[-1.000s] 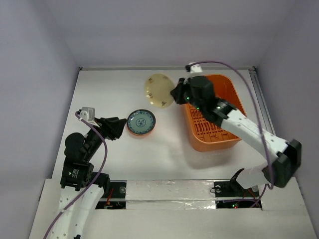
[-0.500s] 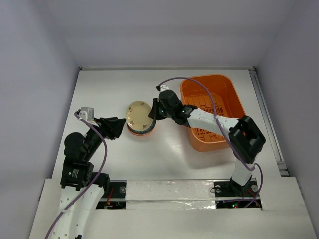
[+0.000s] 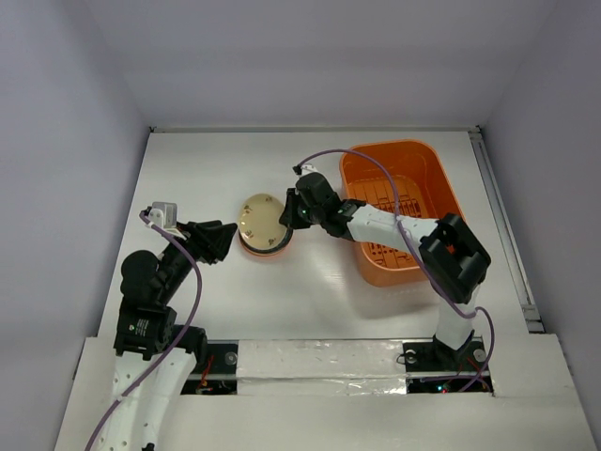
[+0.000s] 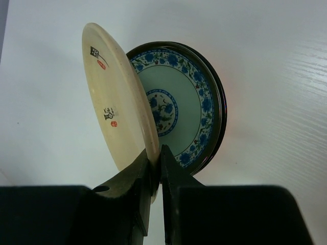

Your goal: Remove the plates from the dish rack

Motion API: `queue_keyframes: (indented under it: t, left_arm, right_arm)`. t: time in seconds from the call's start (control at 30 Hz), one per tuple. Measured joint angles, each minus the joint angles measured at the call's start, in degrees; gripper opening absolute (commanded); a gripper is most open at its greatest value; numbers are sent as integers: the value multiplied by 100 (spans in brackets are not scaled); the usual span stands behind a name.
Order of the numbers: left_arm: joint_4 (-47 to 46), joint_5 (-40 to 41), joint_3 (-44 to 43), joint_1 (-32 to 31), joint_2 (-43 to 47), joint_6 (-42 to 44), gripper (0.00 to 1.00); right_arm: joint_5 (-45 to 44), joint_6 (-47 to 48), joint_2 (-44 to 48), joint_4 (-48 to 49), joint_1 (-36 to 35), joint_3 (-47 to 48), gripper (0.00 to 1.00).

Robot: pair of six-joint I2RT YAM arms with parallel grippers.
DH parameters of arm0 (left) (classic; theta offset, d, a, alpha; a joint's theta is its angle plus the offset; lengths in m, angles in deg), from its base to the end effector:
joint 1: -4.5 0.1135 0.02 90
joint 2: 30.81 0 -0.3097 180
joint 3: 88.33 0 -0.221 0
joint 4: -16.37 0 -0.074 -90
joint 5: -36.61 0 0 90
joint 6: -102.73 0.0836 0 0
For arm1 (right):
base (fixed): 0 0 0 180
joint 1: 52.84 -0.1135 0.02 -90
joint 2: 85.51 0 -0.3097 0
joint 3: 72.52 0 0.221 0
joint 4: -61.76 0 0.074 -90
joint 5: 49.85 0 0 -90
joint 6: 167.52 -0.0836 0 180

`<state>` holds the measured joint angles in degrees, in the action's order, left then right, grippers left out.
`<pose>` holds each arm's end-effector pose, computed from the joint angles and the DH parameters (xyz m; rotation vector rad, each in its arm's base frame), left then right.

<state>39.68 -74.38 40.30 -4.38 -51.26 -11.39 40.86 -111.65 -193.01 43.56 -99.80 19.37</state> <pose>0.0647 -0.0404 0.3554 0.1124 1.4846 -0.7313 0.3111 0.3347 0.2617 -0.2623 2.2652 0.8020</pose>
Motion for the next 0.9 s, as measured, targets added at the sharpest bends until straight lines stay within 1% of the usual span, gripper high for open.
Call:
queue_keyframes:
  t: [0.03, 0.07, 0.2, 0.23, 0.3, 0.37, 0.4, 0.43, 0.5, 0.53, 0.57, 0.6, 0.67, 0.7, 0.77, 0.83, 0.9]
  left_arm:
    - [0, 0, 0, 0, 0, 0, 45]
    - [0, 0, 0, 0, 0, 0, 45]
    - [0, 0, 0, 0, 0, 0, 45]
    - [0, 0, 0, 0, 0, 0, 45]
    - [0, 0, 0, 0, 0, 0, 45]
    - [0, 0, 2, 0, 0, 0, 45]
    - [0, 0, 2, 0, 0, 0, 45]
    - [0, 0, 2, 0, 0, 0, 45]
    - [0, 0, 2, 0, 0, 0, 45]
    - [0, 0, 2, 0, 0, 0, 45]
    - [0, 0, 2, 0, 0, 0, 45]
    - [0, 0, 2, 0, 0, 0, 45]
    - [0, -2, 2, 0, 0, 0, 45]
    - [0, -2, 2, 0, 0, 0, 45]
    - [0, -2, 2, 0, 0, 0, 45]
    - [0, -2, 2, 0, 0, 0, 45]
    - [-2, -2, 2, 0, 0, 0, 45]
  right_arm:
    - [0, -2, 0, -2, 0, 0, 17]
    - [4, -11, 0, -2, 0, 0, 21]
    - [44, -39, -2, 15, 0, 0, 24]
    - [59, -44, -11, 26, 2, 0, 29]
    - [76, -50, -33, 33, 0, 0, 30]
    - [83, -68, -72, 31, 0, 0, 37]
    - [79, -68, -92, 28, 0, 0, 42]
    - [81, -66, -98, 20, 0, 0, 42]
    - [63, -61, -101, -17, 0, -2, 55]
    - [24, -44, -101, -20, 0, -2, 56]
    - [-24, -26, -101, -39, 0, -2, 63]
    - [-83, -22, -96, -76, 0, -4, 64]
    - [-229, 7, -72, -146, 0, -22, 77]
    - [-304, 22, -37, -190, 0, -42, 79]
    - [-444, 66, 101, -260, 0, -122, 88]
    - [-588, 129, 284, -358, 0, -181, 88]
    - [-715, 168, 476, -409, 0, -219, 86]
